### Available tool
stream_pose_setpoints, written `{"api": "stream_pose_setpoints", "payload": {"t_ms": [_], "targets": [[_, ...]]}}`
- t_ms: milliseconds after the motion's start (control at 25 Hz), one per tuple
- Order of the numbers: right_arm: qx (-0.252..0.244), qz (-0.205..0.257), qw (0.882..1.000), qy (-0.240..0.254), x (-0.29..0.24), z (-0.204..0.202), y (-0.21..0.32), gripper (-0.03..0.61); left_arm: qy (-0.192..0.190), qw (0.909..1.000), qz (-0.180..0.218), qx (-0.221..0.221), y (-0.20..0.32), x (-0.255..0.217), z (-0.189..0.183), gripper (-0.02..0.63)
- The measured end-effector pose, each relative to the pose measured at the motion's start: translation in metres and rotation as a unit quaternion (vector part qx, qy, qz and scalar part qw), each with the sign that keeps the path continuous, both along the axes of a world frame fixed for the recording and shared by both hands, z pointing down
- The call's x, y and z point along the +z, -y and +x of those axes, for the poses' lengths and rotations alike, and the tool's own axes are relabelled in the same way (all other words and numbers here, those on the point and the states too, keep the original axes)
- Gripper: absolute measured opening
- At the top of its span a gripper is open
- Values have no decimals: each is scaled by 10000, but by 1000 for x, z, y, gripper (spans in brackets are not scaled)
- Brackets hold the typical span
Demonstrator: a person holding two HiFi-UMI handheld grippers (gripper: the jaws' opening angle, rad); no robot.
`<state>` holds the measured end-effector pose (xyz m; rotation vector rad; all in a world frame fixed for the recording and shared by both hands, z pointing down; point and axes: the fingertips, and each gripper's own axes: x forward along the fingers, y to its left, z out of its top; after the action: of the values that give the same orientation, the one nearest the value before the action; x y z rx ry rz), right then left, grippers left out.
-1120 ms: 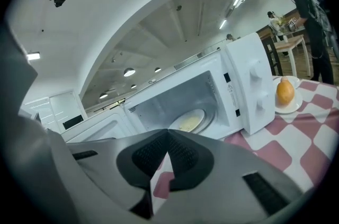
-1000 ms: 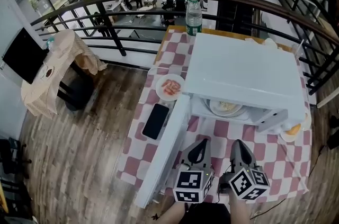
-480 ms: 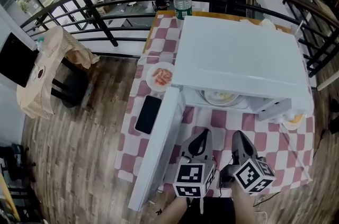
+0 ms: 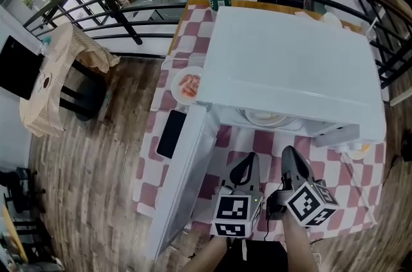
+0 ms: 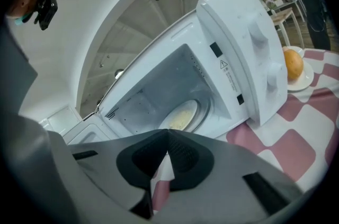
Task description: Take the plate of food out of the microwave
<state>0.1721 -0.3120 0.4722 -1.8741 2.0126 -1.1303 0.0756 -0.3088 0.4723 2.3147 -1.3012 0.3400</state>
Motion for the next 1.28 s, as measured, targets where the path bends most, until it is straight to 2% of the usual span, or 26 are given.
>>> {"api": "stream_pose_setpoints", "payload": {"t_ms": [320,520,720,880,1000,1160,1280], "targets": [[73,-301,9994,141,15,3,23,16,2,10000,-64,-19,19,11,8,6],[171,-539,9924,1089,30,-1,34,26,34,10000,-60,-44,28,14,10,6],[603,-960,9764,1836,44,6,40,28,91,9999,-73,-109,32,18,2,6],[725,-1186,9693,2028,52,9,43,28,84,9999,-100,-96,32,18,0,6],[654,-1128,9682,2135,53,8,48,28,20,9997,-175,-144,32,21,-5,6],[662,-1109,9644,2307,55,6,51,31,160,9997,-125,-120,33,24,-10,6],[665,-1084,9562,2635,58,3,55,85,245,9995,-125,-130,34,27,-15,6]]}}
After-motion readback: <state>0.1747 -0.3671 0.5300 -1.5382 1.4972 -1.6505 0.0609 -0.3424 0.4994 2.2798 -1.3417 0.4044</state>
